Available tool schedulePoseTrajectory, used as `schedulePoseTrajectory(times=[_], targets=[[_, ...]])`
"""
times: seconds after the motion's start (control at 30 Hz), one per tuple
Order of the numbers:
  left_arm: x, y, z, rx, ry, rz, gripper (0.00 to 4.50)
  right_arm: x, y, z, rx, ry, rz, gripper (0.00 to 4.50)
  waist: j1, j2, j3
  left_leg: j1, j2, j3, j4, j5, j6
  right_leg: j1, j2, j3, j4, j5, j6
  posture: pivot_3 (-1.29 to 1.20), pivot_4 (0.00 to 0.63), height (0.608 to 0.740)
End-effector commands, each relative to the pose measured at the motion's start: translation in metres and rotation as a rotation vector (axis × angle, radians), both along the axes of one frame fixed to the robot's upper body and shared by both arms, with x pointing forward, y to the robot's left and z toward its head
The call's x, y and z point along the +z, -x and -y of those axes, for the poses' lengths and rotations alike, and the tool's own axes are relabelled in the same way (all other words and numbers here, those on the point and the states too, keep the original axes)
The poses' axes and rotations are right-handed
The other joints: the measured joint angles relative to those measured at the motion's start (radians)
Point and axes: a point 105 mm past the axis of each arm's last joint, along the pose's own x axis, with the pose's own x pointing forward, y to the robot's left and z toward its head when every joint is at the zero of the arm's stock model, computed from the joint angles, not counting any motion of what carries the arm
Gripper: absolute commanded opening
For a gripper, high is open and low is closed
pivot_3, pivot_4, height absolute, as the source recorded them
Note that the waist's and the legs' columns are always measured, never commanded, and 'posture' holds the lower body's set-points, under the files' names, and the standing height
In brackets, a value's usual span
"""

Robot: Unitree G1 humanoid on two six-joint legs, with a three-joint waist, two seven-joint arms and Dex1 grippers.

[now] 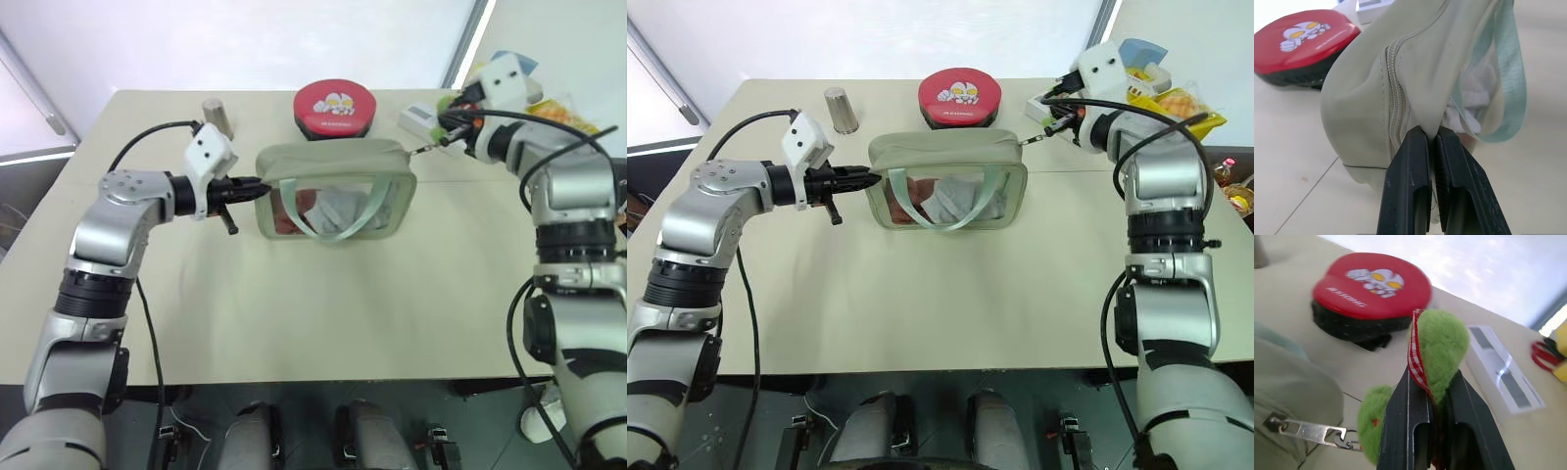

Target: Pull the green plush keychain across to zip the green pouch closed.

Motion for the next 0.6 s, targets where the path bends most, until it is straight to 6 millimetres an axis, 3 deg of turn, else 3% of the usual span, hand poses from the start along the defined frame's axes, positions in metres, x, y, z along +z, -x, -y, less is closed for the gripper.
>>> schedulePoseTrajectory(times=[0.03, 0.2, 0.33, 0.43, 0.53, 0.57, 0.6], targets=[[0.0, -0.002, -0.004, 0.022, 0.003, -0.005, 0.0, -0.037, 0.004, 0.005, -0.097, -0.071, -0.04, 0.05, 0.001, 0.0, 0.0, 0.0, 0.0, 0.0, 0.0, 0.0, 0.0, 0.0, 0.0, 0.0, 0.0, 0.0, 0.0, 0.0, 0.15, 0.74], [0.001, -0.002, -0.001, 0.016, 0.002, -0.002, 0.0, -0.103, 0.006, -0.013, -0.125, -0.203, -0.179, 0.05, -0.002, 0.0, 0.0, 0.0, 0.0, 0.0, 0.0, 0.0, 0.0, 0.001, 0.0, 0.0, 0.0, 0.0, 0.0, 0.0, 0.15, 0.74], [0.001, -0.001, -0.004, 0.018, -0.004, -0.001, 0.0, -0.127, 0.008, -0.019, -0.107, -0.153, -0.222, 0.05, -0.003, 0.001, 0.0, 0.002, 0.0, 0.001, 0.0, 0.0, 0.0, 0.002, 0.001, 0.001, 0.0, 0.0, 0.0, 0.0, 0.15, 0.74], [0.001, -0.001, -0.006, 0.024, -0.006, -0.001, 0.0, -0.13, 0.008, -0.023, -0.068, -0.079, -0.216, 0.05, -0.005, 0.001, 0.0, 0.002, -0.001, 0.001, 0.0, 0.0, 0.0, 0.002, 0.001, 0.001, 0.0, 0.0, 0.0, 0.0, 0.15, 0.74], [0.003, -0.001, -0.007, 0.033, 0.003, 0.006, 0.0, -0.108, 0.005, -0.031, 0.017, -0.109, -0.159, 0.05, -0.007, 0.0, 0.0, 0.003, -0.001, 0.001, 0.0, 0.0, 0.0, 0.002, 0.002, 0.001, 0.0, 0.0, 0.0, 0.0, 0.15, 0.74], [0.005, -0.001, -0.008, 0.035, 0.012, 0.009, 0.0, -0.097, 0.004, -0.032, 0.05, -0.115, -0.136, 0.36, -0.008, 0.001, 0.0, 0.003, -0.001, 0.001, -0.001, 0.0, 0.0, 0.002, 0.002, 0.001, 0.0, 0.0, 0.0, 0.0, 0.15, 0.74], [0.008, 0.0, -0.009, 0.033, 0.026, 0.003, 0.36, -0.083, 0.004, -0.032, 0.087, -0.113, -0.105, 0.74, -0.01, 0.001, 0.0, 0.003, -0.001, 0.001, -0.001, 0.0, 0.0, 0.002, 0.002, 0.001, 0.0, 0.0, 0.0, 0.0, 0.15, 0.74]])
